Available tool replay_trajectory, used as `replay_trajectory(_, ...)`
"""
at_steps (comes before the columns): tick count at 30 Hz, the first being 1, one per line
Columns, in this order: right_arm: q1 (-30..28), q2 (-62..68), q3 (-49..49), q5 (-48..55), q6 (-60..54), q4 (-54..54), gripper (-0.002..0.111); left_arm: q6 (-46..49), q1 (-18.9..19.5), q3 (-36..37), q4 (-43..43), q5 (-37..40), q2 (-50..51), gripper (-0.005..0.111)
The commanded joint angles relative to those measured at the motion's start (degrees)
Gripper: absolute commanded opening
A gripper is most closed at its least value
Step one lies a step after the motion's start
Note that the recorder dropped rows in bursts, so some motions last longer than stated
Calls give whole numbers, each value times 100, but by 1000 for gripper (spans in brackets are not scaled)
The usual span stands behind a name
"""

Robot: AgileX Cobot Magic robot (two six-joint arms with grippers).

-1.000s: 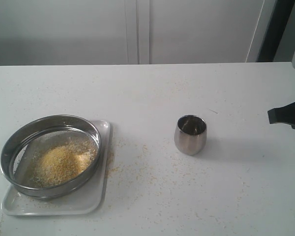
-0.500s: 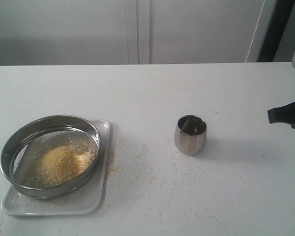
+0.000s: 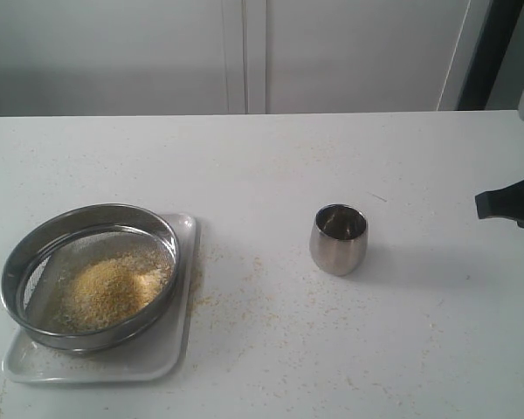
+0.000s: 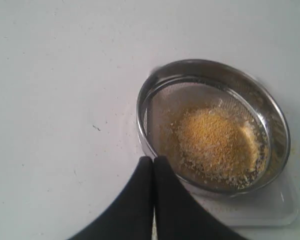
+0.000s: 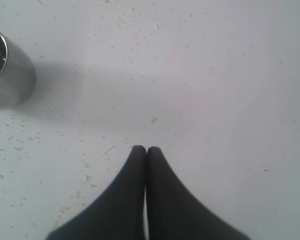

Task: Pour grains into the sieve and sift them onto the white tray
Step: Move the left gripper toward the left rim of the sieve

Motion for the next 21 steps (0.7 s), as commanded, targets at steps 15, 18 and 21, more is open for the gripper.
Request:
replay_trajectory(15,-25,-39,-28,-81,-53,0,0,1583,12,-2507,-456,1665,3922,0)
replay_trajectory(18,-25,-39,-28,-81,-53,0,0,1701,12,-2794,-456,1757,4325,2)
replay_trajectory(21,-25,-39,-28,-81,-53,0,0,1833,12,-3040,-249,1808,4697,18)
